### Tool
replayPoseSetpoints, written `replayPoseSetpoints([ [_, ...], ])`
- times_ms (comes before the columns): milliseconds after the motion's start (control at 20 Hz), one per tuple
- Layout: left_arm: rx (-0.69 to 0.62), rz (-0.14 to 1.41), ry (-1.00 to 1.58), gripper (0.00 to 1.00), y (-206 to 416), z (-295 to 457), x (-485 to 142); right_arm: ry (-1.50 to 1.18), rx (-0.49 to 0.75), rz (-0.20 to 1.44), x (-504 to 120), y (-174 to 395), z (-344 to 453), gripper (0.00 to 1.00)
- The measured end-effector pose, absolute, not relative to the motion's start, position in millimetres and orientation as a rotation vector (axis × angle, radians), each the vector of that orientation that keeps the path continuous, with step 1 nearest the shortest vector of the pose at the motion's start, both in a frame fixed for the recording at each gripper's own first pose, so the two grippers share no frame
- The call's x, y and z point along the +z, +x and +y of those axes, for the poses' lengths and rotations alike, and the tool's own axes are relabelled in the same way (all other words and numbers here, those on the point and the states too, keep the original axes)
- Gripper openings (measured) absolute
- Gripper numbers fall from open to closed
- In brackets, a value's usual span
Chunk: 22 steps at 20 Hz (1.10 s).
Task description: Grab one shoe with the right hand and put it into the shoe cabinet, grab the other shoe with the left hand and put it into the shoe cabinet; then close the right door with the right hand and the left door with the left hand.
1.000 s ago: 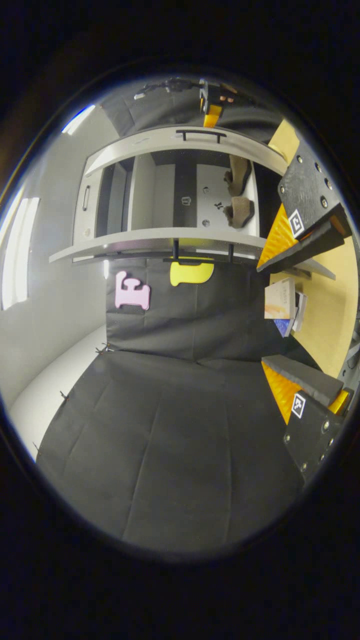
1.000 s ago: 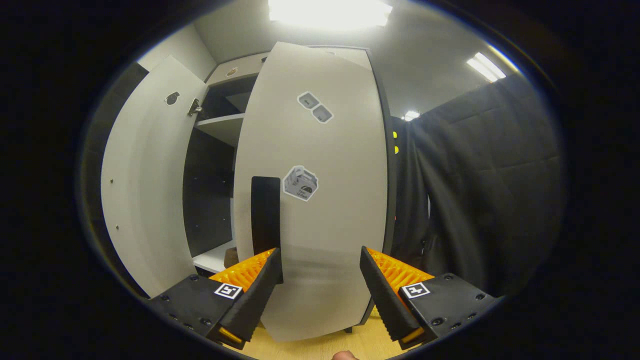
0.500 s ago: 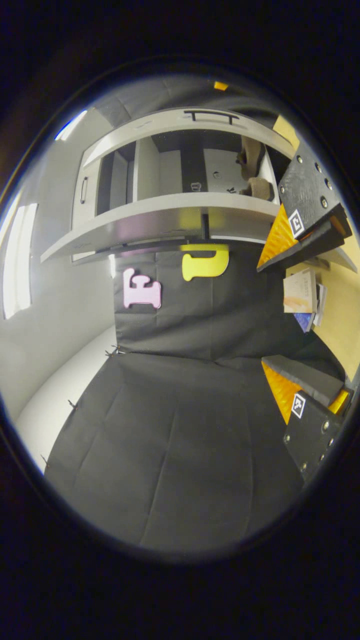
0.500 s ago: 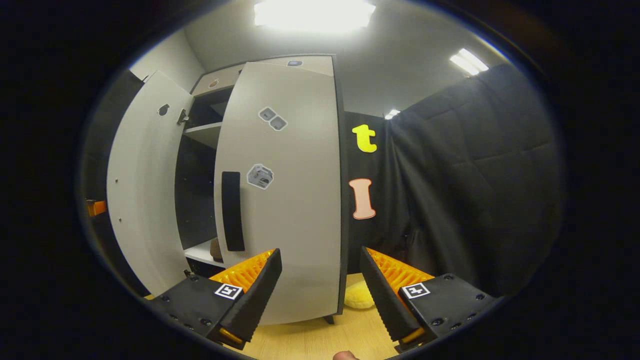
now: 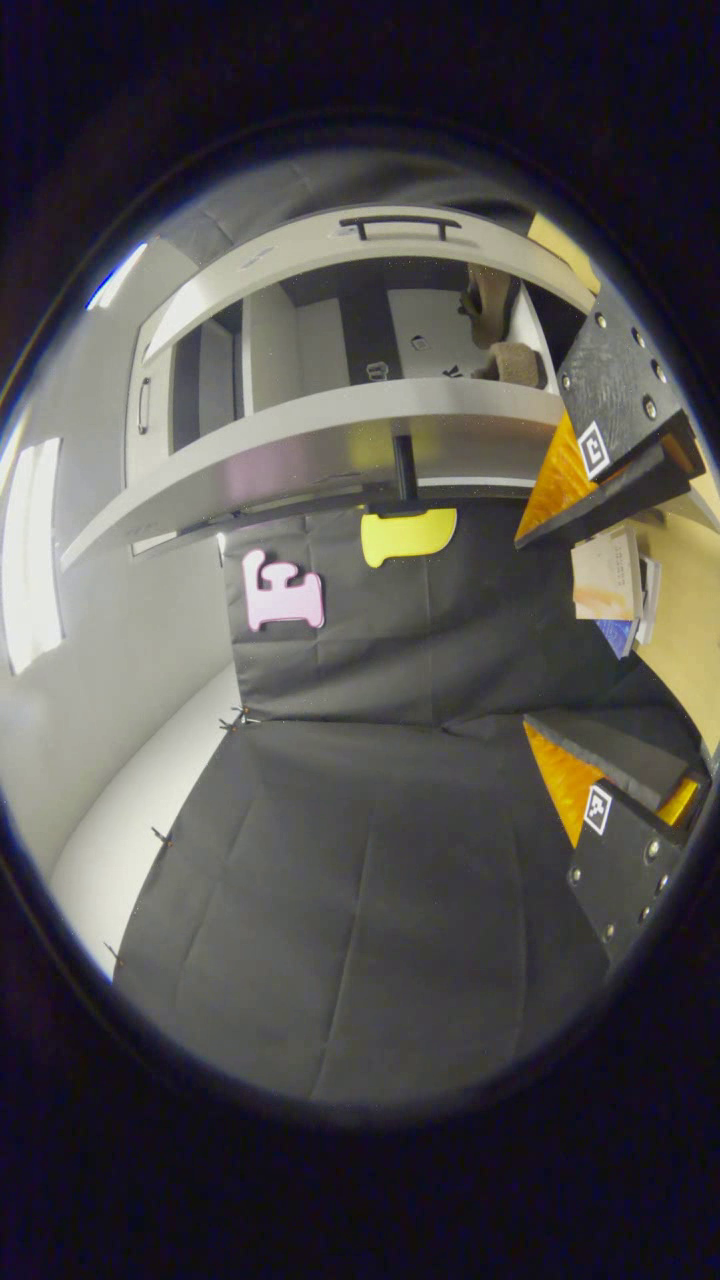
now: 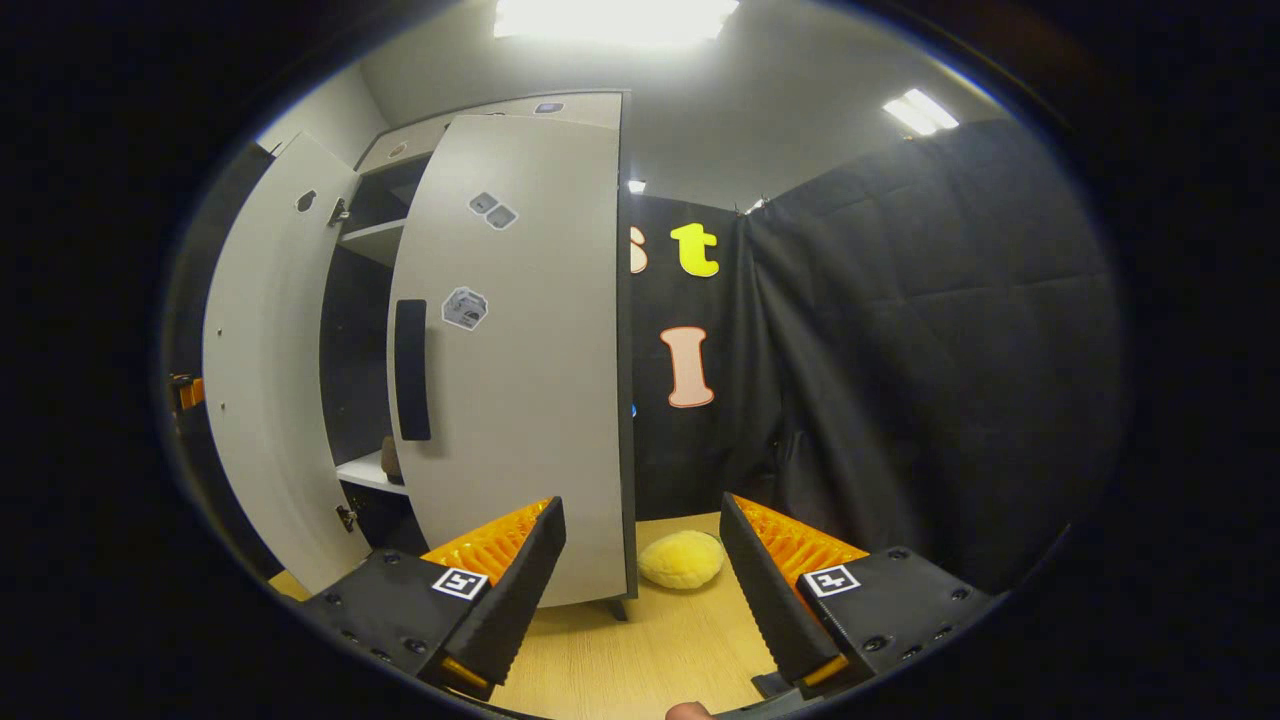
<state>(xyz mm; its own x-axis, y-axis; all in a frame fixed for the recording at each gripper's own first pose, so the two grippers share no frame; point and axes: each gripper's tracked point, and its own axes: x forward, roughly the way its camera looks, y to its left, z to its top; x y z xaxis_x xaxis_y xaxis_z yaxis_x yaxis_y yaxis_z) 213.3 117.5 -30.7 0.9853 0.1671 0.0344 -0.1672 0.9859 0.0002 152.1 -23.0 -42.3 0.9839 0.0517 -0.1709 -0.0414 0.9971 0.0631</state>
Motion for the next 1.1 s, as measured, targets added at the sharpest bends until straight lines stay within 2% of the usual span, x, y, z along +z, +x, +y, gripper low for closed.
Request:
replayPoseSetpoints([
  [450,0.087,-0.066,-0.017,1.0,206,68,-27,0.056,0.103,0.156,-35,148,0,0.98],
  [950,-0.021,-0.079,-0.078,1.0,207,17,-24,0.042,0.106,0.158,-34,145,1,0.99],
  [1000,-0.031,-0.082,-0.08,1.0,208,10,-22,0.04,0.103,0.157,-33,146,0,0.94],
  [1100,-0.061,-0.087,-0.081,1.0,209,-4,-22,0.042,0.096,0.159,-35,147,-1,0.94],
])
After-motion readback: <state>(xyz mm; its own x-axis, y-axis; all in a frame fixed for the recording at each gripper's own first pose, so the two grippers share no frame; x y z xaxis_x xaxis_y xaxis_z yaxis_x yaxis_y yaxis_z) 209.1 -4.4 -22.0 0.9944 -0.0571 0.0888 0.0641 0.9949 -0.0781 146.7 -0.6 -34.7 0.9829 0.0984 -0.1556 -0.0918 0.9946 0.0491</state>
